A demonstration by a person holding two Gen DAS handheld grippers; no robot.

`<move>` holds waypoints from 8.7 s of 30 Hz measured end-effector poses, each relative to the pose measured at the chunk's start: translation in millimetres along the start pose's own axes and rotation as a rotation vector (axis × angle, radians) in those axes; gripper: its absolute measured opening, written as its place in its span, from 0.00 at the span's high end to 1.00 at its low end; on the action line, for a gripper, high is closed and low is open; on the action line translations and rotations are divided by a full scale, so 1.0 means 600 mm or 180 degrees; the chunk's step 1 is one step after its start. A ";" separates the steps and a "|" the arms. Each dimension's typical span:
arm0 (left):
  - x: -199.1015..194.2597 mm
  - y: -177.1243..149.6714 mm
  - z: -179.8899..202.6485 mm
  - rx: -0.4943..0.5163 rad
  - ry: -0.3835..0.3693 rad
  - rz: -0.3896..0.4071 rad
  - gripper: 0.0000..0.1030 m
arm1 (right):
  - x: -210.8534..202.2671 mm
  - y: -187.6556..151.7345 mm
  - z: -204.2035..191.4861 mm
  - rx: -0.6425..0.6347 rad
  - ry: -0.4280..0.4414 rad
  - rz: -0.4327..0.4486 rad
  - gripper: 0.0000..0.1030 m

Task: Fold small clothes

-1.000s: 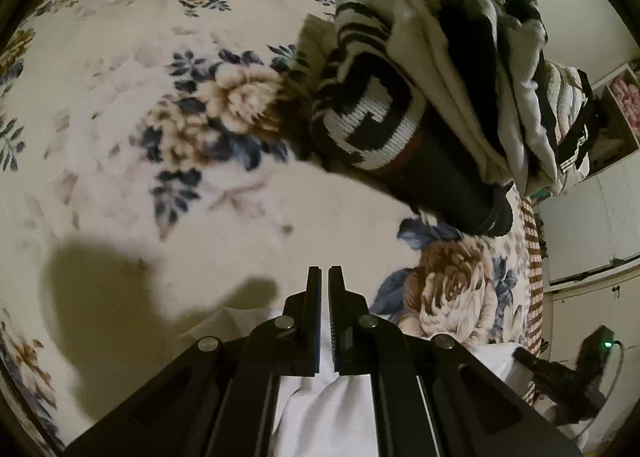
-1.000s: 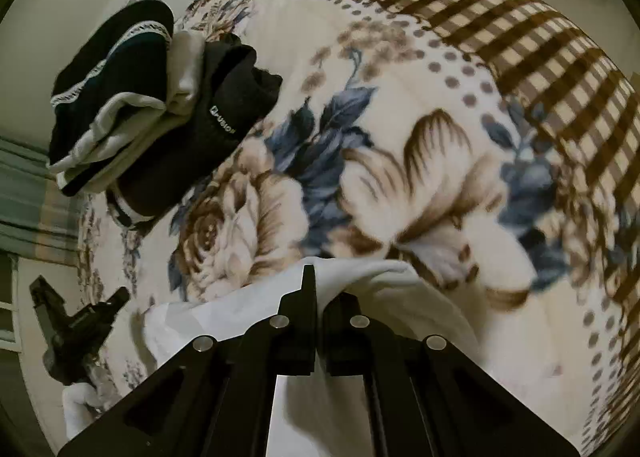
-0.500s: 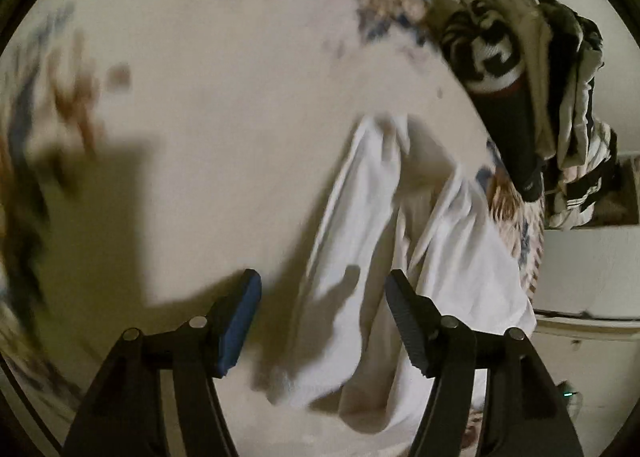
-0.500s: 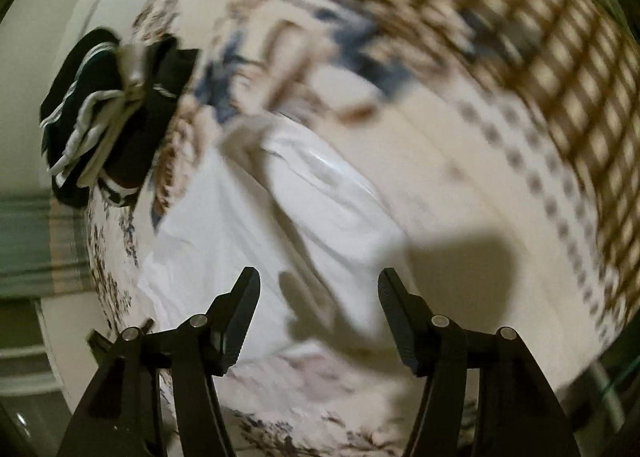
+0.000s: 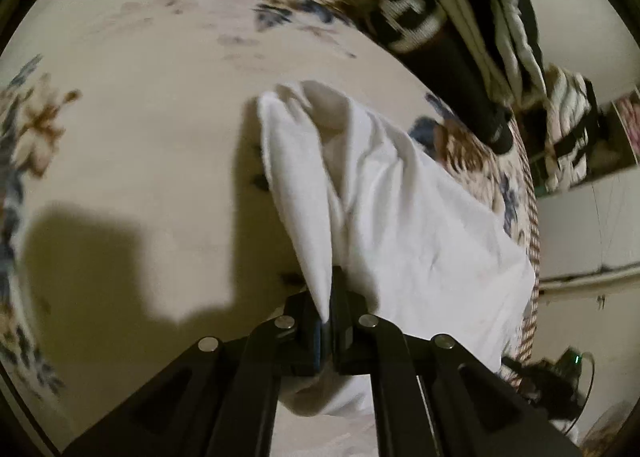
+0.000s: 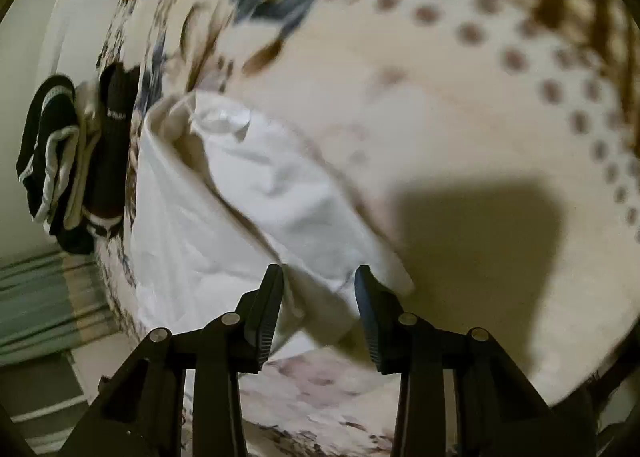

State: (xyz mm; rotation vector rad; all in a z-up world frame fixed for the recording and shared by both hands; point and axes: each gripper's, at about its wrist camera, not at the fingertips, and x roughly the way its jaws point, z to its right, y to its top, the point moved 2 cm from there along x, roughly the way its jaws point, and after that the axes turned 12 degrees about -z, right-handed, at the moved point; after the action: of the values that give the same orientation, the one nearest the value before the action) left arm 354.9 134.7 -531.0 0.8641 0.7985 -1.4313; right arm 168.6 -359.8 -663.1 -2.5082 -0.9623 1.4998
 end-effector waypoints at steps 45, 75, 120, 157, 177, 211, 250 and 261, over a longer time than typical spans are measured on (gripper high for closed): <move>0.081 -0.031 0.195 0.0670 0.0485 -0.0198 0.32 | 0.049 -0.017 -0.016 -0.0246 0.1243 0.0567 0.23; -0.030 -0.028 0.045 -0.0292 0.0342 0.0119 0.00 | 0.022 -0.117 -0.288 -0.2080 -0.0361 0.1383 0.91; -0.061 -0.201 -0.074 -0.2361 -0.0017 0.0468 0.00 | 0.228 -0.049 -0.517 -0.3458 -0.1151 -0.0939 0.21; 0.051 -0.179 -0.012 -0.1928 -0.1090 0.0514 0.51 | 0.324 0.008 -0.474 -0.2801 -0.0341 -0.2035 0.89; -0.025 -0.136 -0.052 -0.1370 -0.0720 0.0212 0.31 | 0.191 -0.058 -0.504 -0.3574 -0.0849 -0.1303 0.57; 0.014 -0.127 -0.025 -0.1546 -0.0783 0.0135 0.22 | 0.291 -0.003 -0.476 -0.3433 -0.1003 -0.1970 0.17; -0.014 0.065 0.036 0.0237 -0.0071 -0.0448 0.20 | 0.186 -0.095 -0.210 -0.1744 -0.0243 -0.2085 0.38; 0.120 0.133 0.091 0.1411 0.0277 -0.1503 0.19 | 0.232 -0.170 -0.124 -0.1048 0.0308 -0.1577 0.38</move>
State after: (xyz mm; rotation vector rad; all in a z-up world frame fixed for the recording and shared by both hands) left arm 432.2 48.8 -566.1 1.1259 0.7953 -2.0487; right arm 226.5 -183.8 -695.3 -2.2478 -1.7691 1.1324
